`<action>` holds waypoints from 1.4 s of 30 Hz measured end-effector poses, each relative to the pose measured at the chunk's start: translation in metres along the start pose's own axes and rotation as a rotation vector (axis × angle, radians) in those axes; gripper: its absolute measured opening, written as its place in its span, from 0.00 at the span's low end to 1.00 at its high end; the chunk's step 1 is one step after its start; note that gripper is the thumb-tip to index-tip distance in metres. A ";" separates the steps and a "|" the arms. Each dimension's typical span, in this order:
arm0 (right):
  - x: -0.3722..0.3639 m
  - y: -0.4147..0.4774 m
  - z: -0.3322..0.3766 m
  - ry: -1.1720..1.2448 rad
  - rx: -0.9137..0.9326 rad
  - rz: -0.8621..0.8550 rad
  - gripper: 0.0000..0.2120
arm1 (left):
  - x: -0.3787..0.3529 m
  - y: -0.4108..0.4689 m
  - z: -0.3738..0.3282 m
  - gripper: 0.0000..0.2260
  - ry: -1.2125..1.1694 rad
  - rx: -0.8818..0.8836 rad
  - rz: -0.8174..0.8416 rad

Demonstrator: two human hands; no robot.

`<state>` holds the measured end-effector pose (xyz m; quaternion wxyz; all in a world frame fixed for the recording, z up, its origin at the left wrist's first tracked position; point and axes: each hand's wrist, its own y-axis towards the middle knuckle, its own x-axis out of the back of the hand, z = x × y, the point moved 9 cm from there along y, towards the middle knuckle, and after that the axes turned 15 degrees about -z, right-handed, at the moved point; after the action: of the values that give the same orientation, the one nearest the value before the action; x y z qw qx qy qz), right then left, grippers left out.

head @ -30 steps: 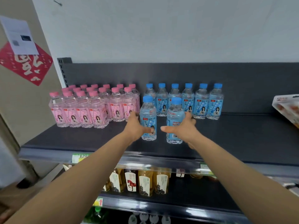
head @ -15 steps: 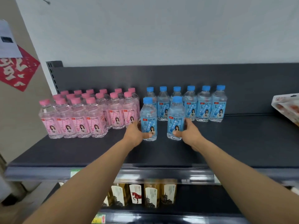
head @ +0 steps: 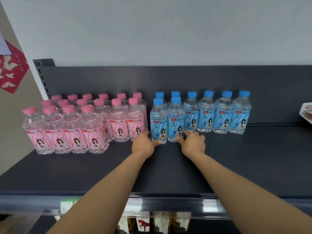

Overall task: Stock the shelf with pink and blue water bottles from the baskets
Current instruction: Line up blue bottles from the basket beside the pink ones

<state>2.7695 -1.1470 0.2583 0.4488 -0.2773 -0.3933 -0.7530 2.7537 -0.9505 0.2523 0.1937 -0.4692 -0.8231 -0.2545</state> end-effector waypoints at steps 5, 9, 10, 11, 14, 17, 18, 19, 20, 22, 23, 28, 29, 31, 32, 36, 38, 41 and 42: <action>-0.001 0.003 0.001 -0.046 -0.042 -0.032 0.22 | -0.002 0.003 -0.002 0.18 0.060 -0.036 -0.039; 0.000 0.000 -0.001 -0.040 -0.051 -0.007 0.21 | -0.003 0.003 -0.004 0.18 0.103 -0.075 0.018; 0.000 -0.001 -0.001 -0.047 -0.047 0.006 0.20 | -0.004 0.003 -0.004 0.17 0.105 -0.083 0.039; 0.001 -0.001 -0.001 -0.055 -0.040 0.021 0.18 | -0.004 0.002 -0.004 0.17 0.102 -0.086 0.057; 0.000 -0.003 -0.003 -0.008 -0.062 0.089 0.15 | -0.005 0.000 -0.002 0.20 -0.005 -0.050 0.129; 0.006 -0.013 -0.003 0.152 -0.111 0.104 0.15 | -0.005 -0.012 0.000 0.23 -0.194 0.081 0.236; 0.012 -0.018 -0.001 0.199 -0.100 0.099 0.16 | -0.001 -0.017 -0.001 0.23 -0.227 0.112 0.243; 0.018 -0.025 0.003 0.247 -0.081 0.097 0.18 | 0.004 -0.023 -0.003 0.23 -0.245 0.125 0.230; 0.026 -0.033 0.008 0.299 -0.054 0.099 0.19 | 0.011 -0.028 -0.006 0.22 -0.254 0.122 0.201; 0.043 -0.050 0.021 0.391 0.007 0.097 0.17 | 0.032 -0.042 -0.015 0.18 -0.247 0.071 0.125; 0.051 -0.060 0.028 0.421 0.041 0.092 0.16 | 0.043 -0.049 -0.021 0.17 -0.247 0.039 0.093; 0.092 -0.132 0.065 0.517 0.296 0.104 0.10 | 0.107 -0.114 -0.039 0.11 -0.243 -0.161 0.030; 0.096 -0.153 0.070 0.522 0.363 0.115 0.10 | 0.119 -0.130 -0.033 0.09 -0.225 -0.189 0.015; 0.095 -0.198 0.074 0.528 0.486 0.142 0.10 | 0.139 -0.161 -0.006 0.06 -0.187 -0.174 0.004; 0.089 -0.221 0.073 0.531 0.538 0.170 0.10 | 0.144 -0.174 0.015 0.04 -0.166 -0.132 0.013; 0.015 -0.302 0.063 0.420 0.628 0.479 0.11 | 0.140 -0.218 0.128 0.04 0.002 0.106 0.122; -0.035 -0.333 0.051 0.321 0.621 0.644 0.12 | 0.133 -0.236 0.187 0.04 0.111 0.224 0.186; -0.103 -0.370 0.024 0.135 0.638 0.785 0.14 | 0.123 -0.261 0.259 0.08 0.223 0.337 0.270; -0.124 -0.380 0.013 0.064 0.650 0.826 0.14 | 0.120 -0.268 0.281 0.09 0.259 0.354 0.288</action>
<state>2.4851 -0.9702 0.0392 0.7827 -0.2326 -0.4508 -0.3605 2.4399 -0.8161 0.0322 0.4110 -0.5038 -0.7478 -0.1342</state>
